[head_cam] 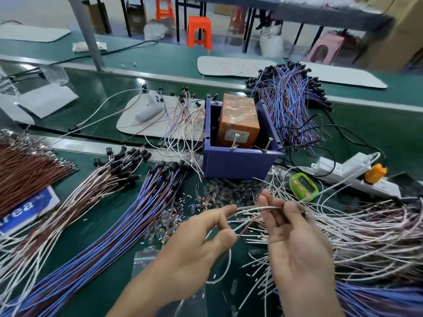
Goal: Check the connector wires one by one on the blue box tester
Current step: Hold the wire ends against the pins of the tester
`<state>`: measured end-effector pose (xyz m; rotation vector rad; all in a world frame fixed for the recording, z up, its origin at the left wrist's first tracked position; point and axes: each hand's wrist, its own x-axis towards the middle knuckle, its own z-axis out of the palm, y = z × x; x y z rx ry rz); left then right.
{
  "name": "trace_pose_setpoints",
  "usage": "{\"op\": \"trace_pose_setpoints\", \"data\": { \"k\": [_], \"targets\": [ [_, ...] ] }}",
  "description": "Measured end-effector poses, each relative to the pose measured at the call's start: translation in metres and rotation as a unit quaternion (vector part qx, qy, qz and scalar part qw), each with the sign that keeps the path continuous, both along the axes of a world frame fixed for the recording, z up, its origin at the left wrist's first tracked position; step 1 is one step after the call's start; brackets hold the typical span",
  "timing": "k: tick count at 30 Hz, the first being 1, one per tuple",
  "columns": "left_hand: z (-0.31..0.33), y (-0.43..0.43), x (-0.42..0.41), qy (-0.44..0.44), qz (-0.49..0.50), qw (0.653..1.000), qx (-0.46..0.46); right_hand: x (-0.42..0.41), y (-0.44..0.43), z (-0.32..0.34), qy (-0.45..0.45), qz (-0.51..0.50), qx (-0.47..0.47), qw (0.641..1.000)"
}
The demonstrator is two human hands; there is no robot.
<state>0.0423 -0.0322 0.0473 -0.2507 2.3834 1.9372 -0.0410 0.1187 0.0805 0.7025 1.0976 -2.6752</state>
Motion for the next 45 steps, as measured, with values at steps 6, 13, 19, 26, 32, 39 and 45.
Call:
{"op": "trace_pose_setpoints", "data": {
  "k": [6, 13, 19, 26, 32, 39, 45],
  "targets": [
    [-0.001, 0.005, -0.005, -0.002, 0.040, 0.998, 0.042, 0.003, 0.004, -0.001, 0.051, -0.044, 0.032, 0.997],
    [-0.005, -0.005, -0.011, -0.034, 0.091, 0.988, 0.124, -0.002, 0.023, -0.009, 0.092, -0.043, 0.086, 0.991],
    [-0.001, -0.017, -0.030, 0.030, 0.160, 0.983, 0.090, 0.004, 0.034, -0.008, 0.260, 0.250, 0.414, 0.836],
    [0.004, 0.000, -0.053, 0.065, 0.165, 0.972, 0.157, 0.011, 0.012, -0.005, 0.314, 0.388, 0.526, 0.689],
    [-0.003, -0.026, -0.055, 0.038, 0.298, 0.927, 0.224, -0.008, 0.031, -0.012, 0.215, 0.287, 0.438, 0.825],
    [-0.002, -0.005, -0.052, 0.034, 0.252, 0.934, 0.250, -0.005, 0.016, -0.016, 0.203, 0.257, 0.364, 0.872],
    [0.001, 0.008, -0.048, 0.032, 0.214, 0.943, 0.253, 0.001, 0.006, -0.019, 0.202, 0.261, 0.322, 0.888]
  ]
}}
